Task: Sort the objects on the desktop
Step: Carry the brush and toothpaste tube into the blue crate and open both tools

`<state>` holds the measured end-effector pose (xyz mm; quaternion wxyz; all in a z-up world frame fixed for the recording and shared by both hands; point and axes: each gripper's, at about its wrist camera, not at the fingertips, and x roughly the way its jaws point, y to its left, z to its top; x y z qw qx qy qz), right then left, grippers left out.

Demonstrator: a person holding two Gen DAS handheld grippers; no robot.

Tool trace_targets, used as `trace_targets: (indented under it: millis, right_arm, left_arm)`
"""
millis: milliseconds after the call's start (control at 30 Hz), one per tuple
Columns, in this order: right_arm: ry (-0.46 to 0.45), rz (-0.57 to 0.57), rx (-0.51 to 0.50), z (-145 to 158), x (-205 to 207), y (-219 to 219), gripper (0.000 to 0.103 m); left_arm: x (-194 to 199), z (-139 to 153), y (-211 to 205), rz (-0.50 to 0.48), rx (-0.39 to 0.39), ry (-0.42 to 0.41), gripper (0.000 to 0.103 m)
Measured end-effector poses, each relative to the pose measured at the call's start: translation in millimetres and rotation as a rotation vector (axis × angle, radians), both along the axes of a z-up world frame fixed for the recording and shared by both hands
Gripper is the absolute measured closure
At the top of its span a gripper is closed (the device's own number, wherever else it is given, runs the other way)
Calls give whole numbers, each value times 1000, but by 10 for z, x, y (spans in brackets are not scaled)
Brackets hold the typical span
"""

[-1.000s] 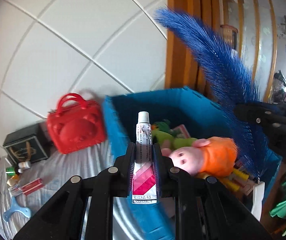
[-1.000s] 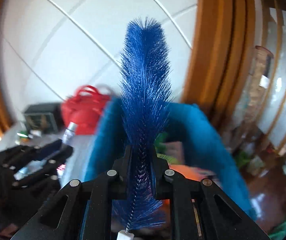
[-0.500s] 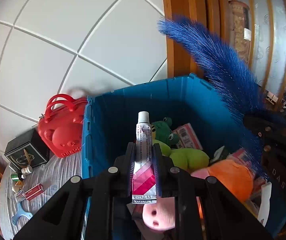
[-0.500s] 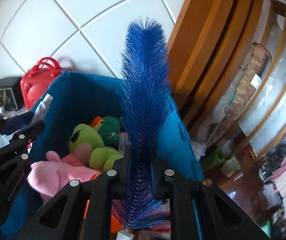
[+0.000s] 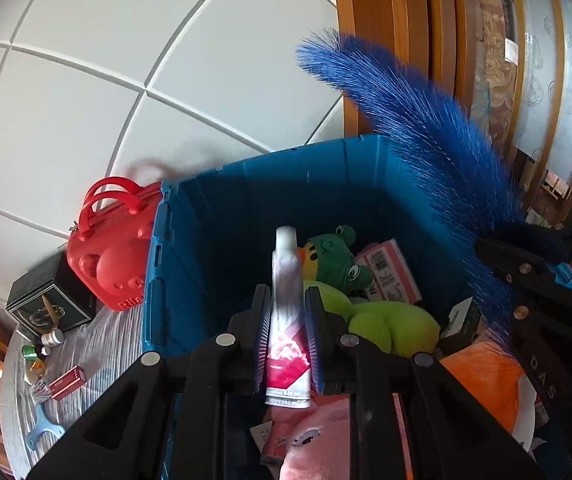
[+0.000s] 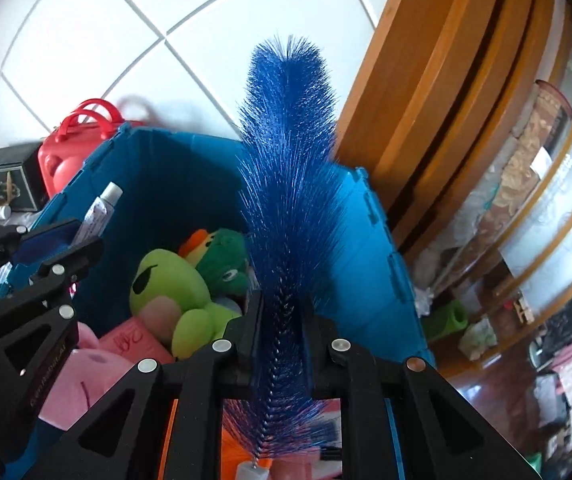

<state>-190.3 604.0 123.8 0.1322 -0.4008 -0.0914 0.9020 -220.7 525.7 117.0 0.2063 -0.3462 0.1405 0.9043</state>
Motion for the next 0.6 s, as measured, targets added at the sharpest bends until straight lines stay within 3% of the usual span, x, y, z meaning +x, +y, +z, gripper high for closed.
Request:
trace_targets:
  millis: [33,133,167,333,467,600]
  right_arm:
    - [1,-1,-2,-4,-11,7,85]
    - [10,-15,-15,0,-23,36,80]
    - [12,-20,-9,1,-19,39,80]
    - [11,-49,20,29,32,30,74]
    - [14,-61,31,90,109,21,50]
    - [13,-75,40,141,183,2,42]
  left_arm:
    - [-7,-6,0,4,-5,1,79]
    - [-7,-17,-10,12,-12,2,48]
    - [1,-16,-17,14,-10,4,46]
    - [44,-12,-32,8,-10,-3,46]
    - [67,-2,-82,6,2,-18,46]
    - [128,21,-101,-13,5,-25,46]
